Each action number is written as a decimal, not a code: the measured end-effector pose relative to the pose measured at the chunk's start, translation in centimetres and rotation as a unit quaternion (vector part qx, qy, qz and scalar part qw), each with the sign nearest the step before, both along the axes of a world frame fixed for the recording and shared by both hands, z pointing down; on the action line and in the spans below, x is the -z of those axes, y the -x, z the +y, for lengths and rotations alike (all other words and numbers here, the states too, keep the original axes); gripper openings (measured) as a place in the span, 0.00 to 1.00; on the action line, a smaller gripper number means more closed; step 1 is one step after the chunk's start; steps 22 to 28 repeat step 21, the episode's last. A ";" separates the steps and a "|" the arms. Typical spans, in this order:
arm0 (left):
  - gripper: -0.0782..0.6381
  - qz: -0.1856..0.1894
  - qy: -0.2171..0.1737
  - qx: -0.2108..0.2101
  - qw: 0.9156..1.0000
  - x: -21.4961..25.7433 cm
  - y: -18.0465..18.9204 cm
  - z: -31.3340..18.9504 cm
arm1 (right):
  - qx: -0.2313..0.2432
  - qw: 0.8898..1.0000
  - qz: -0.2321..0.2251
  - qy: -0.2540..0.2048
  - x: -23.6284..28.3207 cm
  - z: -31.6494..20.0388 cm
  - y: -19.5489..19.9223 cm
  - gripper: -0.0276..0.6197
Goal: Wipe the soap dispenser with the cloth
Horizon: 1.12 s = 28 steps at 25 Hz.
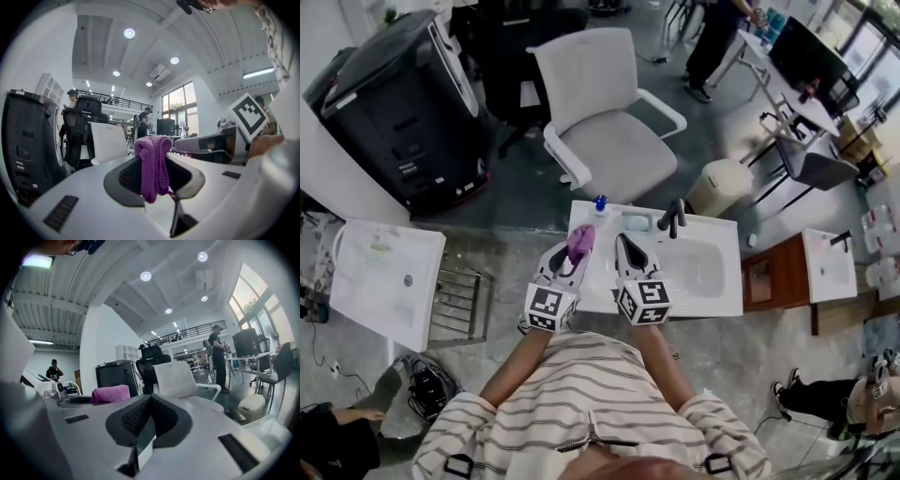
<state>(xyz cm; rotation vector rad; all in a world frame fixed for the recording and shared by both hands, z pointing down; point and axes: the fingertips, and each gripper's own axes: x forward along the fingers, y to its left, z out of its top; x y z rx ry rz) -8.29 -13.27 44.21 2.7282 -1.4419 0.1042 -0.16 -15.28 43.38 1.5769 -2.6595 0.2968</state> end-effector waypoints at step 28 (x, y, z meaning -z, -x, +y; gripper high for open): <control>0.27 -0.001 -0.014 0.003 1.000 1.2 -0.9 1.0 | -0.002 1.000 -0.010 -0.025 2.1 1.5 -1.1 0.05</control>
